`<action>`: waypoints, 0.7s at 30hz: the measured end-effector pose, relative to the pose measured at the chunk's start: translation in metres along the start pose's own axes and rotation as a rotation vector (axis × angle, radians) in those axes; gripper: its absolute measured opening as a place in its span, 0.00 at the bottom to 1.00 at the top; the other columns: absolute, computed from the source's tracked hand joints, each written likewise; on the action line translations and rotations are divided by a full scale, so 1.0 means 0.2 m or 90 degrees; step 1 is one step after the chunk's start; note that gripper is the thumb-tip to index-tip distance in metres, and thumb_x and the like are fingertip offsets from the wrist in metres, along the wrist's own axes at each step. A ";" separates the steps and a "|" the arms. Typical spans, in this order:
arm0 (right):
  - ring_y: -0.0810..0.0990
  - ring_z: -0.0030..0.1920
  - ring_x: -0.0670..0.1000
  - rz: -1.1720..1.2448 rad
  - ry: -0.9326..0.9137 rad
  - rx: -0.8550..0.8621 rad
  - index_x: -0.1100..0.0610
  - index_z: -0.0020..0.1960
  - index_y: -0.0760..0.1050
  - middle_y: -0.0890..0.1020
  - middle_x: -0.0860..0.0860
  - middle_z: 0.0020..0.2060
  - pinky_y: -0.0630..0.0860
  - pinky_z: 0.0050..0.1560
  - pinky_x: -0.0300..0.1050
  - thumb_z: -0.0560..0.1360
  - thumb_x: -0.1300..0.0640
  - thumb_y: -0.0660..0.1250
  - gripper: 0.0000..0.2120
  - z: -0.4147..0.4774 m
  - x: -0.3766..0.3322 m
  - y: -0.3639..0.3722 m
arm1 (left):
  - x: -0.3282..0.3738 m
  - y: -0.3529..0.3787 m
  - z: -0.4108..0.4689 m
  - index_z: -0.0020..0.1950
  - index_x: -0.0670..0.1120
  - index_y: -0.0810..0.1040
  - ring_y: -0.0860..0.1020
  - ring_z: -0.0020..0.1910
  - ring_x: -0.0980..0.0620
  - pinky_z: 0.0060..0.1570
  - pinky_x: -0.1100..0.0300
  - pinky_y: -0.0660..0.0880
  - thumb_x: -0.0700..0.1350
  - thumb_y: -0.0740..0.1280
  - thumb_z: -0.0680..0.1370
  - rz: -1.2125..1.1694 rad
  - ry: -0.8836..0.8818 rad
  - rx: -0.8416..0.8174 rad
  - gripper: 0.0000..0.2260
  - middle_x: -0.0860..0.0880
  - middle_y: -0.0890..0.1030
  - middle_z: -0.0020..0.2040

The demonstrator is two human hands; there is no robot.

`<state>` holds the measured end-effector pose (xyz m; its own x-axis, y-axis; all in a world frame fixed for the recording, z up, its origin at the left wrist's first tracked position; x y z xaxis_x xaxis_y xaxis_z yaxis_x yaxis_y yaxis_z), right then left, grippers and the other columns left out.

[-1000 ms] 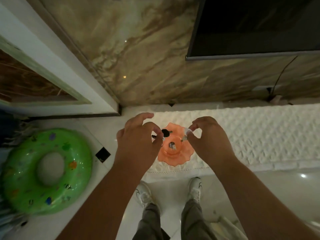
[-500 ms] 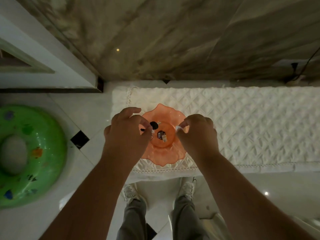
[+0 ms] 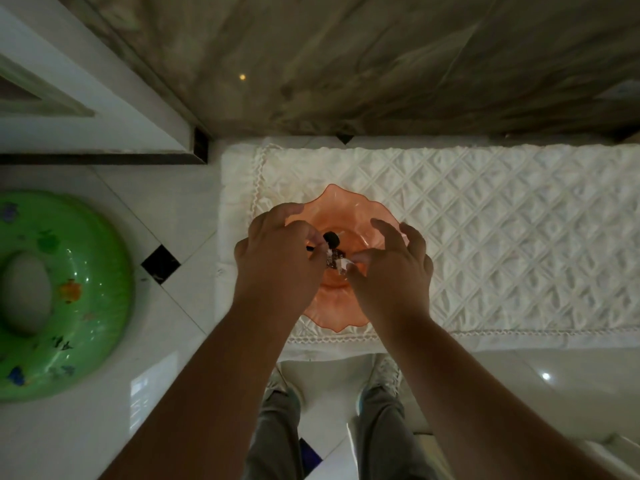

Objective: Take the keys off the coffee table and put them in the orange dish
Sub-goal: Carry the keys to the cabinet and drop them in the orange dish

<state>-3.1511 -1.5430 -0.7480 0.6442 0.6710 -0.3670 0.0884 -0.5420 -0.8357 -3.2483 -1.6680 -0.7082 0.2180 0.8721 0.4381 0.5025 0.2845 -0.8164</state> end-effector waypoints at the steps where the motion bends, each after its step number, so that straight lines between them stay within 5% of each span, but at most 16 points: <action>1: 0.51 0.76 0.54 -0.003 0.000 -0.017 0.40 0.51 0.84 0.65 0.43 0.75 0.57 0.70 0.57 0.73 0.46 0.68 0.09 -0.01 0.00 0.02 | -0.01 0.01 0.00 0.45 0.57 0.80 0.63 0.70 0.54 0.59 0.48 0.62 0.52 0.70 0.74 0.006 -0.001 -0.006 0.02 0.60 0.68 0.70; 10: 0.69 0.68 0.51 0.102 0.022 0.061 0.45 0.58 0.80 0.75 0.43 0.67 0.67 0.62 0.54 0.77 0.45 0.63 0.12 -0.03 0.01 0.04 | -0.09 0.05 -0.03 0.45 0.58 0.80 0.63 0.69 0.53 0.58 0.47 0.66 0.53 0.68 0.74 0.045 -0.021 -0.012 0.02 0.60 0.69 0.70; 17: 0.78 0.58 0.48 0.220 0.074 0.081 0.45 0.59 0.76 0.81 0.44 0.57 0.74 0.59 0.55 0.76 0.47 0.61 0.13 0.00 -0.03 -0.12 | -0.06 -0.03 -0.08 0.52 0.56 0.76 0.72 0.60 0.52 0.57 0.43 0.72 0.51 0.65 0.76 -0.036 -0.020 0.000 0.06 0.56 0.75 0.61; 21: 0.78 0.52 0.42 0.254 0.074 0.081 0.44 0.60 0.76 0.80 0.42 0.58 0.74 0.48 0.40 0.78 0.48 0.61 0.12 0.00 -0.05 -0.21 | -0.02 -0.12 -0.11 0.60 0.57 0.74 0.76 0.56 0.53 0.55 0.45 0.75 0.56 0.63 0.76 -0.077 -0.011 0.001 0.13 0.55 0.76 0.60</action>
<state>-3.1613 -1.5268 -0.7083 0.6907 0.3566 -0.6292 -0.2740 -0.6761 -0.6840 -3.2433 -1.6867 -0.6821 0.1412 0.8383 0.5266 0.5234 0.3883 -0.7585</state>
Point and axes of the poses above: each hand's wrist, its own z-axis towards the middle knuckle, its own y-axis out of the palm, x = y × z, the point moved 3 cm from there along z, towards the middle knuckle
